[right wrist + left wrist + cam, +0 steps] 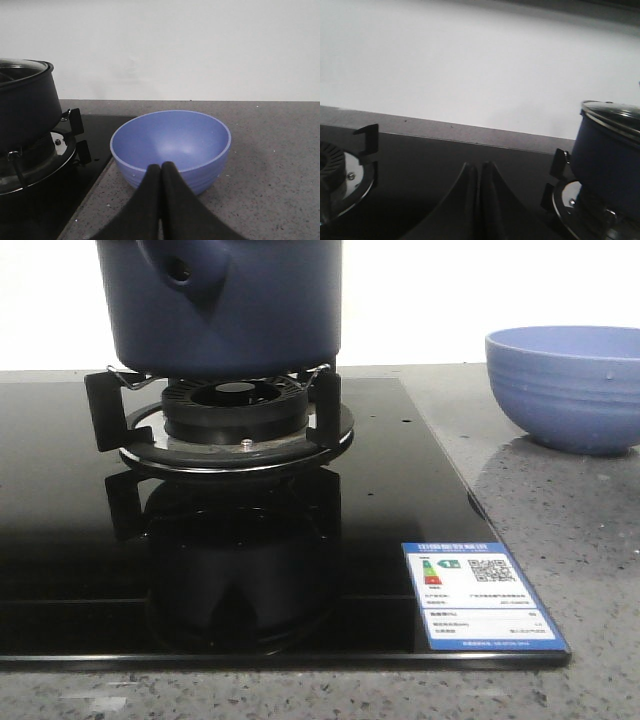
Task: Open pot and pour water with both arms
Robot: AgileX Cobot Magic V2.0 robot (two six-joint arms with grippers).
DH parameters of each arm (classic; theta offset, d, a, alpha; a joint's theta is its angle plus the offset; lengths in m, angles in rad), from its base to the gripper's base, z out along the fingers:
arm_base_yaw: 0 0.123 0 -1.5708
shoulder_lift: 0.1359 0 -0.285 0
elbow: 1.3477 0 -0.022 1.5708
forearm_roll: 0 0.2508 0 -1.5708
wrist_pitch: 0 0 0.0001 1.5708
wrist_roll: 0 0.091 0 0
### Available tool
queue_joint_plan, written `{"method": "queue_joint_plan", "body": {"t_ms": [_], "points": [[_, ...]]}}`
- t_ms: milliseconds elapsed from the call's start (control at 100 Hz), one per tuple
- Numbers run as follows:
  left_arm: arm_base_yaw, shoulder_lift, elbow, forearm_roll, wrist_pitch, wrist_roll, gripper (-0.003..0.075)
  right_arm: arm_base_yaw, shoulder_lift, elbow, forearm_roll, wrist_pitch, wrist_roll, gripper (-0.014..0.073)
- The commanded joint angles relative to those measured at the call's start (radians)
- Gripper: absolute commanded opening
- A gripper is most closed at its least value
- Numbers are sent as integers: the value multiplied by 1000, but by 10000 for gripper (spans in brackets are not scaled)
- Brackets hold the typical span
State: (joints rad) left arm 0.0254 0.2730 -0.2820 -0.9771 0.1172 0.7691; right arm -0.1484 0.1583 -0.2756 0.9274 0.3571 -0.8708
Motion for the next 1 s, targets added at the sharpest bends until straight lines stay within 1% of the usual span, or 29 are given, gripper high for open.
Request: {"method": "queue_joint_plan", "body": {"t_ms": [0, 10, 20, 40, 50, 80, 100, 280, 430, 540, 590, 990], "points": [[-6, 10, -26, 476, -96, -504, -20, -3, 8, -26, 25, -52, -10, -63], [-8, 10, -23, 549, -117, -603, -20, -3, 8, -26, 25, -52, -10, -63], [-9, 10, -22, 616, -117, -634, -20, -3, 8, -26, 25, -52, -10, -63], [-11, 10, -18, 677, -135, -691, -20, -3, 8, -26, 25, -52, -10, -63], [-13, 10, -14, 705, -149, -740, -20, -3, 8, -26, 25, -52, -10, -63], [-18, 10, -2, 813, -175, -811, -20, -3, 8, -26, 25, -52, -10, -63], [-20, 10, 9, 842, -191, -839, -20, -3, 8, -26, 25, -52, -10, -63], [-45, -73, 135, 852, -212, -842, -20, -3, 8, -26, 25, -52, -10, -63], [-78, -197, 248, 923, -222, -842, -20, -3, 8, -26, 25, -52, -10, -63], [-85, -270, 319, 907, -225, -842, -20, -3, 8, -26, 25, -52, -10, -63], [-82, -309, 316, 897, -143, -842, -20, -3, 8, -26, 25, -52, -10, -63], [-87, -305, 315, 896, -155, -839, -20, -3, 11, -26, 25, -52, -10, -63]]}}
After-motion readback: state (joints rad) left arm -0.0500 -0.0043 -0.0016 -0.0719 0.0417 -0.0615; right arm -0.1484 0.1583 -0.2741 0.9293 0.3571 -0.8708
